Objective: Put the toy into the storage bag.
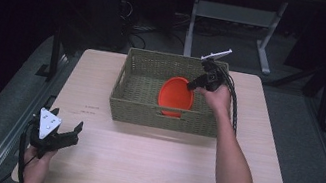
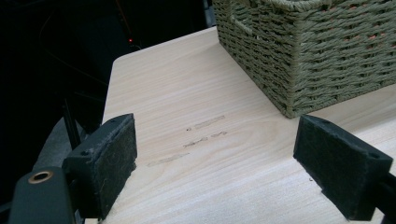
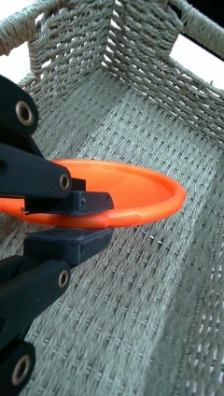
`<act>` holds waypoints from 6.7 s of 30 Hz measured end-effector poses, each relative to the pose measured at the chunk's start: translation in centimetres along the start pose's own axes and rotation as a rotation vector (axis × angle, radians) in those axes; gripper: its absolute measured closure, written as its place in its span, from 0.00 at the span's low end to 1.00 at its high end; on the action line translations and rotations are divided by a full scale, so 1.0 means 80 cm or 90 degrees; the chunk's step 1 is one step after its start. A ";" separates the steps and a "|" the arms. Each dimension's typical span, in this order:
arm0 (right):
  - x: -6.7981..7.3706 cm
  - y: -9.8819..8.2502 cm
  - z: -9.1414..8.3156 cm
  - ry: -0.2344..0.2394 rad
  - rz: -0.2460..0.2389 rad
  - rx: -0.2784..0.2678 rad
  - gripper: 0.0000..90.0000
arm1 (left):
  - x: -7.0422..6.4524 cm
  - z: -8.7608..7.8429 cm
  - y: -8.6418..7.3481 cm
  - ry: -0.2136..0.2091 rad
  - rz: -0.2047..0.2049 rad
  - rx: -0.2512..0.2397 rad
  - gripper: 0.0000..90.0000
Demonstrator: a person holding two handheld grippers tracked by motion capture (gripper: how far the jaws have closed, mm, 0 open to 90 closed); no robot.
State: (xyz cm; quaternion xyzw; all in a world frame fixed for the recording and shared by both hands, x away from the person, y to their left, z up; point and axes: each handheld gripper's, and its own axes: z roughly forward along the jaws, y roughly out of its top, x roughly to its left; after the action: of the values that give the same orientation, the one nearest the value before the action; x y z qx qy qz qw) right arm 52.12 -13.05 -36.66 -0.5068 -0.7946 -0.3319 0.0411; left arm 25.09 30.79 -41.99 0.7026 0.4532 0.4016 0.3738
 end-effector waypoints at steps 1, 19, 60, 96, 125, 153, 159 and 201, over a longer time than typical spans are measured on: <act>-0.002 -0.001 0.000 0.005 0.004 0.000 0.90 | -0.001 0.000 0.000 -0.001 0.002 0.000 0.14; -0.007 -0.002 0.000 -0.011 0.007 0.053 0.67 | -0.001 0.000 0.001 0.000 0.001 0.000 0.14; -0.009 -0.008 -0.031 0.036 -0.007 0.035 0.50 | 0.001 -0.001 -0.001 0.002 -0.001 0.001 0.14; 0.010 -0.038 -0.073 0.141 -0.020 -0.007 0.36 | -0.001 -0.003 0.000 0.004 -0.002 -0.003 0.14; 0.019 -0.076 -0.106 0.163 -0.042 -0.029 0.31 | -0.003 -0.004 0.000 -0.002 0.007 -0.002 0.14; 0.034 -0.131 -0.140 0.176 -0.095 -0.054 0.28 | -0.003 -0.004 0.000 0.001 0.002 -0.008 0.14; 0.032 -0.147 -0.146 0.176 -0.101 -0.063 0.28 | -0.003 -0.005 0.000 0.001 0.002 -0.008 0.14; -0.011 -0.295 -0.144 0.159 -0.081 -0.106 0.24 | -0.011 -0.006 0.001 -0.005 0.008 -0.014 0.14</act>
State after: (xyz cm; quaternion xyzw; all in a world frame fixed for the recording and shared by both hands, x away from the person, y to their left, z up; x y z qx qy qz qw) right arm 29.74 -26.54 -39.56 -0.4116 -0.7836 -0.4591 0.0765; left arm 24.45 30.05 -41.91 0.7028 0.4429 0.4059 0.3810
